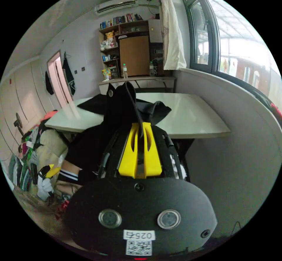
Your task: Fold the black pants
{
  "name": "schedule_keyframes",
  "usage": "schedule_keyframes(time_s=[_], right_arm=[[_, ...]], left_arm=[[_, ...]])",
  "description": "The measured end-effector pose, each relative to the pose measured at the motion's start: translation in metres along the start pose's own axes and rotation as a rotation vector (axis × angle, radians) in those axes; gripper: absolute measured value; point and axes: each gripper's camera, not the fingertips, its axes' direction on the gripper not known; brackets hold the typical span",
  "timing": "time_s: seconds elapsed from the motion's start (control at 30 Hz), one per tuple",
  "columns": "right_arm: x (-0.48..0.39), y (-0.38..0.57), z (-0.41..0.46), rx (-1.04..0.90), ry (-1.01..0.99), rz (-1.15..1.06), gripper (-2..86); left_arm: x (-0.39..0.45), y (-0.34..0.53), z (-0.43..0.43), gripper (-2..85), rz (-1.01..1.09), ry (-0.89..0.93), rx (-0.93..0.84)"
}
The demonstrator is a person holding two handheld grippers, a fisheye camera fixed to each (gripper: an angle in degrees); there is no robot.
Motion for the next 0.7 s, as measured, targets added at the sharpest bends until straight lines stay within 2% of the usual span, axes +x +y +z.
schedule_keyframes(time_s=[0.07,0.13,0.2,0.3,0.4,0.57,0.7], right_arm=[[-0.002,-0.011,0.001,0.022,0.008,-0.006,-0.3],[-0.005,-0.020,0.000,0.045,0.011,-0.017,-0.3],[-0.012,-0.032,-0.003,0.058,0.024,-0.039,-0.2],[-0.021,-0.037,-0.007,0.057,0.069,-0.064,-0.2],[-0.026,-0.034,-0.015,0.048,0.109,-0.073,-0.2],[-0.021,-0.025,-0.027,0.030,0.140,-0.032,-0.1],[-0.016,-0.022,-0.034,0.017,0.153,-0.015,-0.1]], left_arm=[[-0.041,-0.036,-0.025,12.4,-0.117,0.005,0.061],[-0.088,-0.074,-0.027,12.6,-0.231,0.106,0.038],[-0.150,-0.113,-0.001,13.1,-0.426,0.372,-0.049],[-0.199,-0.136,0.046,14.0,-0.636,0.481,-0.191],[-0.230,-0.134,0.083,14.2,-0.838,0.567,-0.240],[-0.250,-0.139,0.127,14.3,-0.978,0.700,-0.180],[-0.242,-0.163,0.159,11.6,-0.967,0.621,-0.243]])
